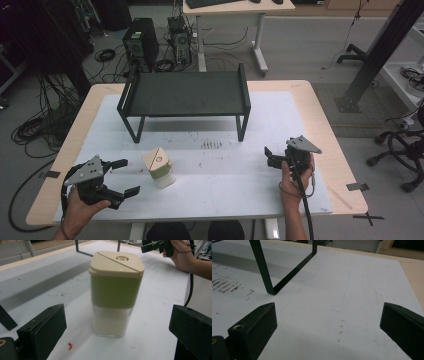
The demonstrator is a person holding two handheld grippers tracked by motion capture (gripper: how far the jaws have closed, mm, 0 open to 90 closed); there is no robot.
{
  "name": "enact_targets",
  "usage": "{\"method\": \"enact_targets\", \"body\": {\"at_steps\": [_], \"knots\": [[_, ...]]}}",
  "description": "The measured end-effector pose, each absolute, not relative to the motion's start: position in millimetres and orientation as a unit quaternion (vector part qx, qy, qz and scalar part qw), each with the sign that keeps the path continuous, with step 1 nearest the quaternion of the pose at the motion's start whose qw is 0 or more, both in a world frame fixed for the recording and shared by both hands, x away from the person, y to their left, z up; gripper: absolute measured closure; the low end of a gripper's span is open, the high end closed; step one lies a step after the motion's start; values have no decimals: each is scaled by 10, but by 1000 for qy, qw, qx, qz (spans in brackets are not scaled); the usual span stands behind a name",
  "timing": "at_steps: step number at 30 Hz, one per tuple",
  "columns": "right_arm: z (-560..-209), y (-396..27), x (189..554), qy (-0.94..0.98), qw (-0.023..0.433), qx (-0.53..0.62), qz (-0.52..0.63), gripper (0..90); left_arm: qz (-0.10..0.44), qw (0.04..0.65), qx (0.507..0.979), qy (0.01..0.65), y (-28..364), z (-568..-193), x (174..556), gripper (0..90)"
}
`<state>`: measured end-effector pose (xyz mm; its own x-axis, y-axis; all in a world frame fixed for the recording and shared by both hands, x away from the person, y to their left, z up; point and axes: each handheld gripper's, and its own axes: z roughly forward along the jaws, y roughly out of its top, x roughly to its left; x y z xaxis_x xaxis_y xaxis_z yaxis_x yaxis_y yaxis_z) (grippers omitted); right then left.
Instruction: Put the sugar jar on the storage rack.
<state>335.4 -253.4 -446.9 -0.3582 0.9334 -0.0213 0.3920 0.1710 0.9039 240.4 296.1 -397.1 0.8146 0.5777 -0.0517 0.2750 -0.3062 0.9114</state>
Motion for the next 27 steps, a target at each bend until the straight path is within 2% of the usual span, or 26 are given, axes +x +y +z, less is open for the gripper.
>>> {"method": "enact_targets", "body": {"at_steps": [27], "knots": [[-4468,-2545,3348,698,310,477,436,10,118,521,806,255,2750,-4072,2529,13]]}}
